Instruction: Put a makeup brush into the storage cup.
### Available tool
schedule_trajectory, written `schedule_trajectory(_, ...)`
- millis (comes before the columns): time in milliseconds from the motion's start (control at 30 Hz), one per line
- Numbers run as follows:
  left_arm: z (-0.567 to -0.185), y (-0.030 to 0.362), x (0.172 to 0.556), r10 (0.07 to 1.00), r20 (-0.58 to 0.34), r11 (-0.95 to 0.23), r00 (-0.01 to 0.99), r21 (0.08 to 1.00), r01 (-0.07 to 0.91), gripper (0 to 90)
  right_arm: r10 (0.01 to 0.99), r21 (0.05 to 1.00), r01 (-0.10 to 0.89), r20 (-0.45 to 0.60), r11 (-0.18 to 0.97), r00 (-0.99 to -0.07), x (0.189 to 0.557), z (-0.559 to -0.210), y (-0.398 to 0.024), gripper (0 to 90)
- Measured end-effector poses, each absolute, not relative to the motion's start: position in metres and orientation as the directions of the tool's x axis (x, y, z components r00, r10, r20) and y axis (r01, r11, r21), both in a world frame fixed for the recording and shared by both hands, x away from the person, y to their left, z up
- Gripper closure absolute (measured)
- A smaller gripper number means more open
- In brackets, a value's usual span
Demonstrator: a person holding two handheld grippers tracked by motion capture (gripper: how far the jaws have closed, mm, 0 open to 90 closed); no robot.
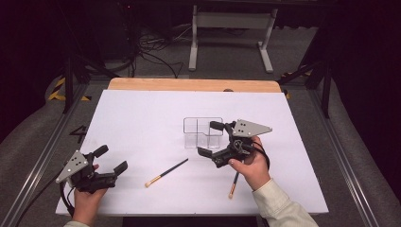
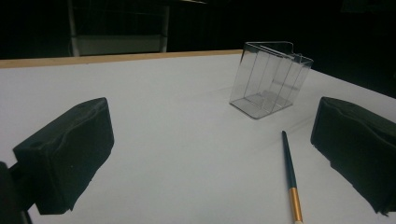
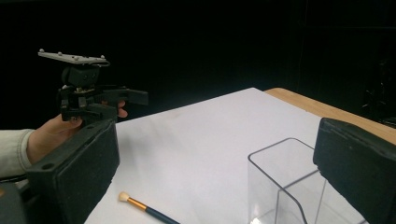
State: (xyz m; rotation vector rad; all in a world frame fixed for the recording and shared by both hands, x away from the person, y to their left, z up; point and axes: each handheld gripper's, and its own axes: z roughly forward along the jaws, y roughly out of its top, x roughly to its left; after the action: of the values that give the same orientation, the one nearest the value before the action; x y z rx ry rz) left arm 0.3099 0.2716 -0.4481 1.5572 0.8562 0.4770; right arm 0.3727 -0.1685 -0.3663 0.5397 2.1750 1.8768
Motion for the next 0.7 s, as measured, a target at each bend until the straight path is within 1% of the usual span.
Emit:
schedule_trajectory(133, -0.448, 0.272, 0.309, 0.753, -0.164, 0.000, 0.638, 0.969, 0.248, 0.4, 0.393, 0.983, 0.137, 0.078, 0.125, -0.916, 0.374, -0.366, -0.161, 0.8)
schedule_trajectory(267, -0.448, 0.271, 0.308, 0.756, -0.150, -0.015, 0.637, 0.969, 0.246, 0.4, 0.358, 0.974, 0.142, 0.071, 0.175, -0.931, 0.378, -0.363, -0.150, 1.2)
schedule_trajectory(433, -0.448, 0.273, 0.307, 0.756, -0.163, 0.000, 0.634, 0.968, 0.249, 0.3, 0.331, 0.958, 0.145, 0.056, 0.249, -0.942, 0.383, -0.358, -0.137, 1.4)
schedule_trajectory(467, -0.448, 0.274, 0.307, 0.757, -0.164, 0.001, 0.632, 0.968, 0.250, 0.3, 0.331, 0.958, 0.145, 0.056, 0.249, -0.942, 0.383, -0.358, -0.137, 1.4)
schedule_trajectory(567, -0.448, 0.275, 0.305, 0.759, -0.170, 0.010, 0.628, 0.968, 0.251, 0.4, 0.307, 0.929, 0.155, 0.048, 0.336, -0.950, 0.389, -0.355, -0.128, 1.9)
schedule_trajectory(667, -0.449, 0.277, 0.303, 0.761, -0.162, -0.001, 0.628, 0.968, 0.250, 0.4, 0.290, 0.918, 0.150, 0.041, 0.366, -0.956, 0.391, -0.353, -0.125, 1.8)
schedule_trajectory(700, -0.449, 0.278, 0.301, 0.763, -0.160, -0.006, 0.627, 0.967, 0.255, 0.4, 0.275, 0.909, 0.143, 0.033, 0.392, -0.961, 0.393, -0.350, -0.120, 2.0)
